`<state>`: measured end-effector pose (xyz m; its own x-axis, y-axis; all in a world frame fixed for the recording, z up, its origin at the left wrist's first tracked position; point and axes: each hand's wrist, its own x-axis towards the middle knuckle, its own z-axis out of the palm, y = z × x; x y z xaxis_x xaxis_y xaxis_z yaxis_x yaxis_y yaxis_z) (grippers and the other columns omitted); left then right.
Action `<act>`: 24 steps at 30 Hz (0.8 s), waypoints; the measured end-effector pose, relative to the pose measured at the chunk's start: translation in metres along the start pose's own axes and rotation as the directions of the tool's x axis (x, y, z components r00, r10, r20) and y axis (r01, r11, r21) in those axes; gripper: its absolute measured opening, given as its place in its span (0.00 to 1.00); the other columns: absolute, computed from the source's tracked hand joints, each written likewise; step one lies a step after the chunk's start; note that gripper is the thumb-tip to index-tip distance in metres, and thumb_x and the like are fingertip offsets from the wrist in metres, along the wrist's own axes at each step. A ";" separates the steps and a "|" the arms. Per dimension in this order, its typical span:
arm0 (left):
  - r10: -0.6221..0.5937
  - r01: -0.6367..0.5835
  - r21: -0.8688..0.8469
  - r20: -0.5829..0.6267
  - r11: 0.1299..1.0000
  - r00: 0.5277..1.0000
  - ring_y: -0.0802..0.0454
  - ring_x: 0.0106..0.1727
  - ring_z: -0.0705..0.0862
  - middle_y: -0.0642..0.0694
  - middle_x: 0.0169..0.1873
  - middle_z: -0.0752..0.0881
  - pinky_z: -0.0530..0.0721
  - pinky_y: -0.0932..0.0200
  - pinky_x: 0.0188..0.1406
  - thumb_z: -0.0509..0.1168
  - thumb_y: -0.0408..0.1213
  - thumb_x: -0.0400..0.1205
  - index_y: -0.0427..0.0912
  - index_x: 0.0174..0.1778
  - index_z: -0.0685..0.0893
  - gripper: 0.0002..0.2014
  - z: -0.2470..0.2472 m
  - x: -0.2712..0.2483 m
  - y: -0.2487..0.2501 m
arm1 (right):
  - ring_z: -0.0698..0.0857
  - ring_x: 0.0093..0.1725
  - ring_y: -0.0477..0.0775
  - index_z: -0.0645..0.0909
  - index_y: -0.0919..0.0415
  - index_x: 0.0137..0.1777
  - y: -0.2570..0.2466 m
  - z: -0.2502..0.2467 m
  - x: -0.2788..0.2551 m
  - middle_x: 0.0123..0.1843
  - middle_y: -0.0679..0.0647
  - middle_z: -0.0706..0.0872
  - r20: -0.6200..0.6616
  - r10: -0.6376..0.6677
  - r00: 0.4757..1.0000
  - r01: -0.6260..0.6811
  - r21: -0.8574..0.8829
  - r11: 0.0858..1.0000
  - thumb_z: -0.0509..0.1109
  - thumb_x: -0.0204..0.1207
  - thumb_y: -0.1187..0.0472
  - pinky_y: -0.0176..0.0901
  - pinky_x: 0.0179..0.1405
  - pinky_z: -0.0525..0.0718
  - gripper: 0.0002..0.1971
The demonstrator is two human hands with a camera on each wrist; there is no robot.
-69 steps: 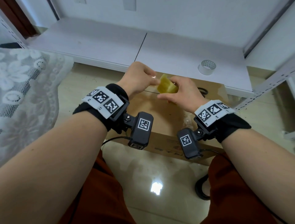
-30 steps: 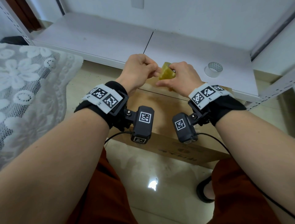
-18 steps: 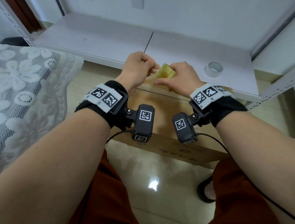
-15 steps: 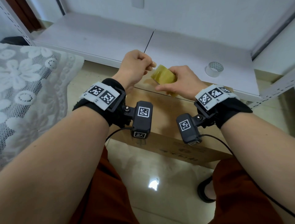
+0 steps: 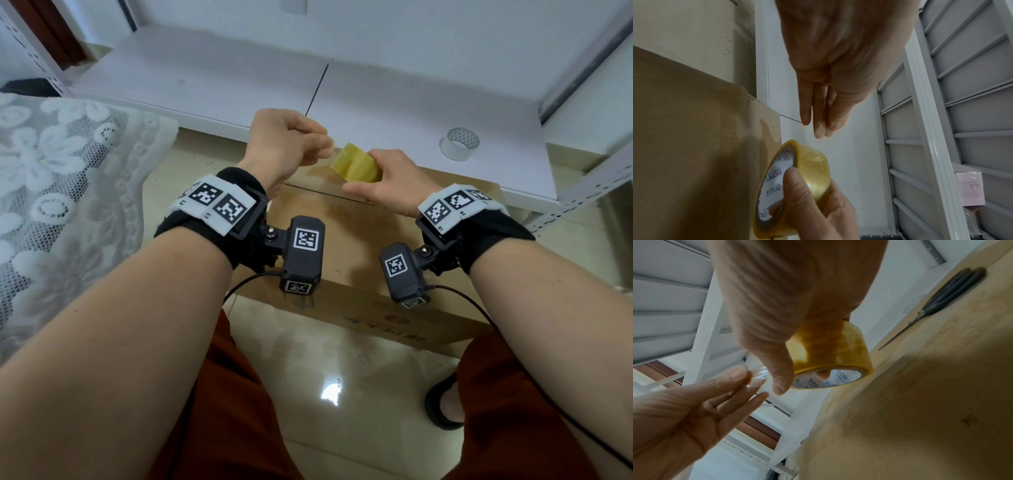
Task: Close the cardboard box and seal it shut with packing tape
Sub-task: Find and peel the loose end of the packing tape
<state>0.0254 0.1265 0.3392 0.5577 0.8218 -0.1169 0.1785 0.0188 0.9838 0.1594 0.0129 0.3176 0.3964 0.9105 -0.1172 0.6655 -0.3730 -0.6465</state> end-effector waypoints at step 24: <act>-0.083 0.071 -0.146 -0.079 0.987 0.993 0.42 0.41 0.91 0.39 0.35 0.90 0.89 0.49 0.53 0.74 0.22 0.74 0.34 0.38 0.86 0.05 -0.009 0.003 -0.002 | 0.76 0.25 0.46 0.83 0.63 0.35 0.000 -0.008 0.008 0.26 0.51 0.78 -0.104 0.140 0.985 -0.129 0.111 0.985 0.81 0.59 0.40 0.33 0.21 0.71 0.25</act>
<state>0.0194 0.1346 0.3385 0.4754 0.8597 -0.1868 0.0975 0.1596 0.9824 0.1675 0.0189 0.3225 0.5493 0.8258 -0.1281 0.5349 -0.4652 -0.7054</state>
